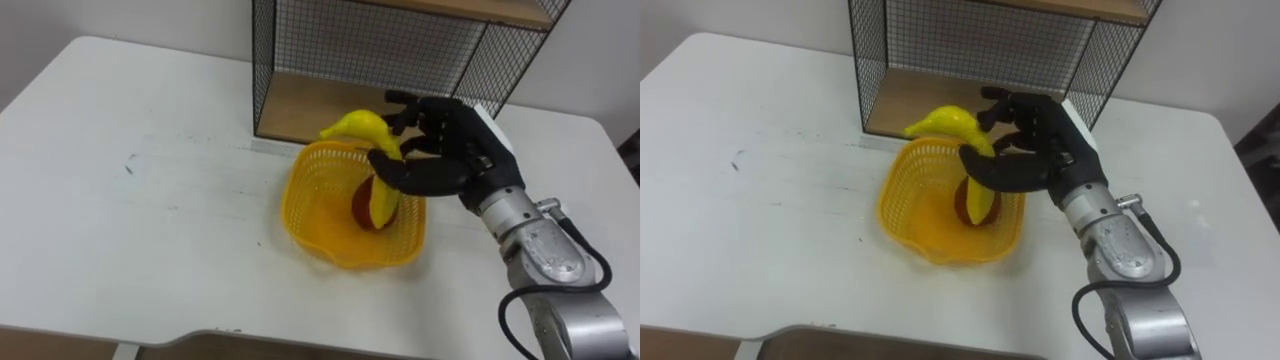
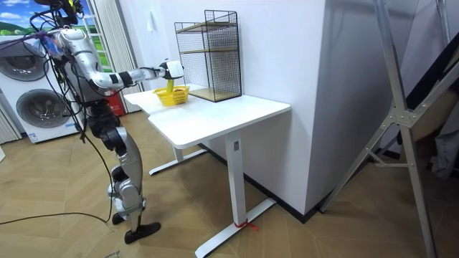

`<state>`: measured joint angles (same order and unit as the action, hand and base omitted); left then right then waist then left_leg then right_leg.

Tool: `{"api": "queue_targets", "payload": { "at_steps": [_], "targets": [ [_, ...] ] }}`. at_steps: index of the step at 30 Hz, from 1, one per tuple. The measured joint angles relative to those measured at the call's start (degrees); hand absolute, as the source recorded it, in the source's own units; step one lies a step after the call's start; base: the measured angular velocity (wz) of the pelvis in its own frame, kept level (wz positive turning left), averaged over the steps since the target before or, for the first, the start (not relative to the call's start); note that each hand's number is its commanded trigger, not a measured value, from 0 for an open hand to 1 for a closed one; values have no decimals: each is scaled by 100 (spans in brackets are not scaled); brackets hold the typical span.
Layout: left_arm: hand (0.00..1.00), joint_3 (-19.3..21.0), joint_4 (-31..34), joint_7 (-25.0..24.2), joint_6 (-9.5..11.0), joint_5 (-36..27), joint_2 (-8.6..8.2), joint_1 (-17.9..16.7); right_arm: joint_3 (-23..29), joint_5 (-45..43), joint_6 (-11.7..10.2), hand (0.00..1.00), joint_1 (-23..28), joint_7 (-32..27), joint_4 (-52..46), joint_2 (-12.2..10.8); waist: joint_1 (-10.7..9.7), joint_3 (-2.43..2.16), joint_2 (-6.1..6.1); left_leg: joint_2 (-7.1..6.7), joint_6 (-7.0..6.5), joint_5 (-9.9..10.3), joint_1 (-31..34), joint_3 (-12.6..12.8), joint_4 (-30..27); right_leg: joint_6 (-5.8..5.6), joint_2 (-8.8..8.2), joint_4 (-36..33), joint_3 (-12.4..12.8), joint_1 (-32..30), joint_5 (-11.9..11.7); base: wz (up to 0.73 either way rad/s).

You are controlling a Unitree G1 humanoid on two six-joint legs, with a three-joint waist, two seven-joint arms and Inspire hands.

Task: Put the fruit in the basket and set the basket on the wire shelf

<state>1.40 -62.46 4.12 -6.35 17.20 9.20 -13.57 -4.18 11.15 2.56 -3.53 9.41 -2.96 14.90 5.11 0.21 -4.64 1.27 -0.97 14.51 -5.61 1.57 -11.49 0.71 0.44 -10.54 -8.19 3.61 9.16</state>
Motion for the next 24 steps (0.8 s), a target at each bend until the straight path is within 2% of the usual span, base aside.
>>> {"api": "queue_targets", "payload": {
  "at_steps": [11, 17, 24],
  "targets": [
    [0, -46, -68, -31, 33, -196, 39, 5, -155, -59, 0, 0, 22, 5, 1, 5, -8, -17, 169, 0, 0, 0, -7, -1, -22, 0, -4, 2, 9, 17, 0, 0],
    [0, -46, -188, 0, 37, -196, 32, -41, -155, -162, 0, 0, 33, -7, 7, 6, -12, -7, 215, 0, 0, 0, -7, -2, -18, 1, -3, -4, 10, 20, -1, 0],
    [0, -43, -189, 7, 39, -201, 26, -57, -151, -353, 0, 0, 33, -6, 15, 5, -18, -18, 238, -1, 0, 0, -6, -4, -29, 2, -7, -7, -12, 25, -1, 0]
  ]
}}
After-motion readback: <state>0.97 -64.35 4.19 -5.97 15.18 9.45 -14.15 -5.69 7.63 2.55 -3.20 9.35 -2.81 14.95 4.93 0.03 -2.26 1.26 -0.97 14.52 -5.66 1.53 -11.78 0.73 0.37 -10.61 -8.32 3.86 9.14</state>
